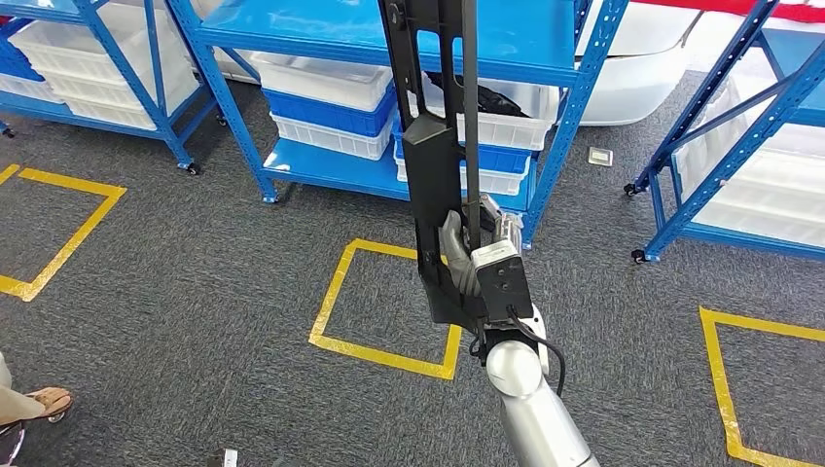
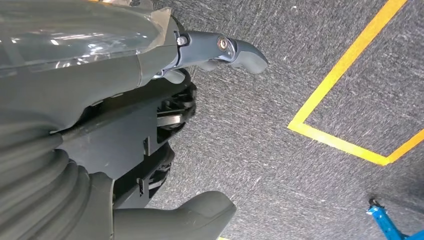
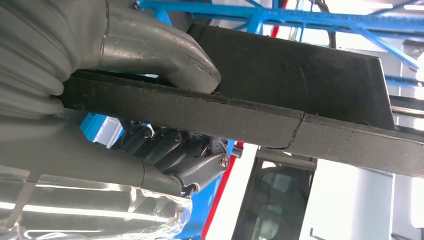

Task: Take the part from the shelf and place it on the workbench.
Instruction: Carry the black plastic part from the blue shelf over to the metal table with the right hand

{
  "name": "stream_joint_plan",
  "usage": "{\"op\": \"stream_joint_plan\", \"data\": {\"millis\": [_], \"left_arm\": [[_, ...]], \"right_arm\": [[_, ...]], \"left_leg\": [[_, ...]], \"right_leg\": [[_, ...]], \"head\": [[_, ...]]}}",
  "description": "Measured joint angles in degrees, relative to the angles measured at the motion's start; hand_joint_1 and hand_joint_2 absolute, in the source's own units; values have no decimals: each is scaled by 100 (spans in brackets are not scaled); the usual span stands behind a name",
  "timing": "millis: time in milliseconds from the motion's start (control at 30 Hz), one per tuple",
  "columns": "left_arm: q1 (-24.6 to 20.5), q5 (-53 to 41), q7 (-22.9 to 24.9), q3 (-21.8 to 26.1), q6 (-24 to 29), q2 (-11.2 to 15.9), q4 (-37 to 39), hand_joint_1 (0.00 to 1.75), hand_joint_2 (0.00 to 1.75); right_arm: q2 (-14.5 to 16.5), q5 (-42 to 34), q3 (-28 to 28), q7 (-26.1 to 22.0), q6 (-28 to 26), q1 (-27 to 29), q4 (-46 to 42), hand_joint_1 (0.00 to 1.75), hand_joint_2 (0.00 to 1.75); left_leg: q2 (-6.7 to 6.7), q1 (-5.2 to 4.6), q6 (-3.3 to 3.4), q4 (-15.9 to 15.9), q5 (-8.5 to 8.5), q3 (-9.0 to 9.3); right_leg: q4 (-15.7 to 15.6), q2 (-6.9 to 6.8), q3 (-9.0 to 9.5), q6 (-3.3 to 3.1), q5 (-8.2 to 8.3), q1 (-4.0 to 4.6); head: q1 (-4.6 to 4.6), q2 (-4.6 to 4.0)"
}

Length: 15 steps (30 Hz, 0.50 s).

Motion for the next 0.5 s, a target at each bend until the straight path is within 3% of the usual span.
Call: {"op": "stream_joint_plan", "data": {"millis": [33,67,133,200,267,300,367,433,467,500], "left_arm": [[1,-10,-1,-2,-1,1,0,0,175],[0,-21,-4,-8,-3,1,-1,0,175],[-14,-43,-15,-23,-8,-3,-2,0,175],[-30,-48,-28,-34,-11,-8,-4,0,175],[-32,-48,-36,-37,-10,-11,-4,0,175],[-32,-48,-36,-37,-8,-15,-4,0,175],[-45,-48,-37,-37,-3,-27,-4,0,175],[-54,-46,-37,-37,4,-35,-4,0,175],[-51,-44,-37,-37,8,-39,-4,0,175],[-46,-42,-37,-36,14,-39,-4,0,175]], "right_arm": [[-5,6,-3,0,-8,19,-12,175,175],[-8,18,-5,-2,-20,40,-36,175,175],[-11,56,-16,-16,-53,101,-124,175,175],[-16,89,-36,-41,-73,182,-213,175,175],[-20,105,-53,-56,-75,248,-257,175,175],[-22,110,-57,-61,-74,266,-271,175,175],[-38,120,-69,-71,-73,278,-297,175,175],[-65,125,-89,-79,-70,302,-308,175,175],[-81,126,-98,-81,-67,319,-308,175,175],[-94,125,-103,-82,-62,334,-308,175,175]], "left_leg": [[13,3,5,-194,152,103],[49,3,16,-562,358,294],[196,-29,49,-1272,609,648],[264,-80,94,-1521,635,729],[189,-91,172,-1557,684,696],[152,-86,217,-1579,714,689],[82,-65,305,-1614,774,671],[-3,-69,347,-1613,804,633],[-51,-69,354,-1612,816,617],[-102,-69,354,-1610,827,606]], "right_leg": [[6,-31,1,1,-1,6],[14,-59,2,1,-2,8],[35,-114,-16,6,-4,45],[47,-181,-53,23,5,83],[64,-235,-90,57,3,86],[124,-199,-126,71,-45,80],[558,-47,-324,69,-302,57],[1347,60,-649,46,-646,31],[1662,76,-780,56,-749,19],[1772,83,-810,91,-762,3]], "head": [[0,0],[-1,0],[-2,0],[4,0],[9,0],[8,0],[18,0],[31,0],[35,0],[39,0]]}}
